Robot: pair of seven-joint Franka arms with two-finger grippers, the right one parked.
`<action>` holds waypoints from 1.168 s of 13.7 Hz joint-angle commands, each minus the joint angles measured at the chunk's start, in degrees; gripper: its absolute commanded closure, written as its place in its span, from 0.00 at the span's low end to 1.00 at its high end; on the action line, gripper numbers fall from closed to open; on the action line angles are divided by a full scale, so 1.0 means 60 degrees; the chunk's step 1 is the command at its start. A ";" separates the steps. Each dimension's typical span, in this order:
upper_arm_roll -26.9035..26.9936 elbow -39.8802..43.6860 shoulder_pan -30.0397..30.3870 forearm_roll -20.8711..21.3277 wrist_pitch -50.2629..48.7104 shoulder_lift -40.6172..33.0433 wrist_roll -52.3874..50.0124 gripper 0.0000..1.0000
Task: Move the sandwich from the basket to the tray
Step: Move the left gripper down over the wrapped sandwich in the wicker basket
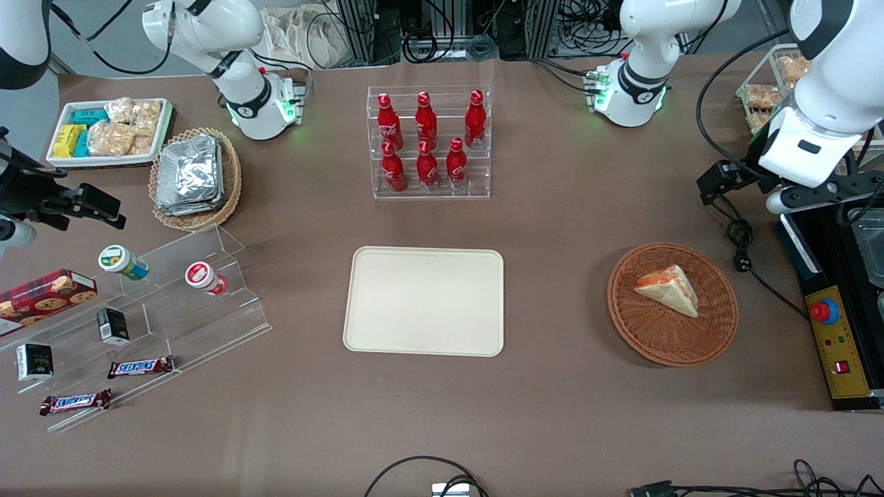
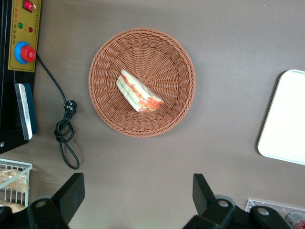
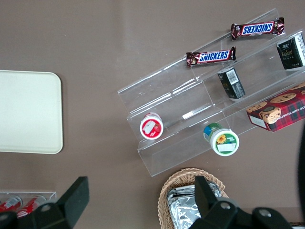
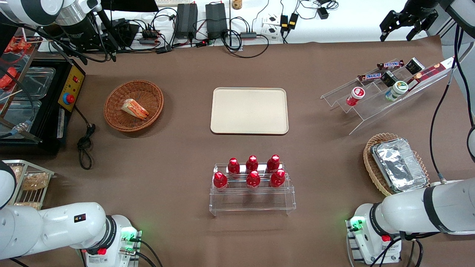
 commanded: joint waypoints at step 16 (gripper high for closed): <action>0.0159 -0.1601 0.0406 0.0414 0.3098 0.1976 -0.5795 0.00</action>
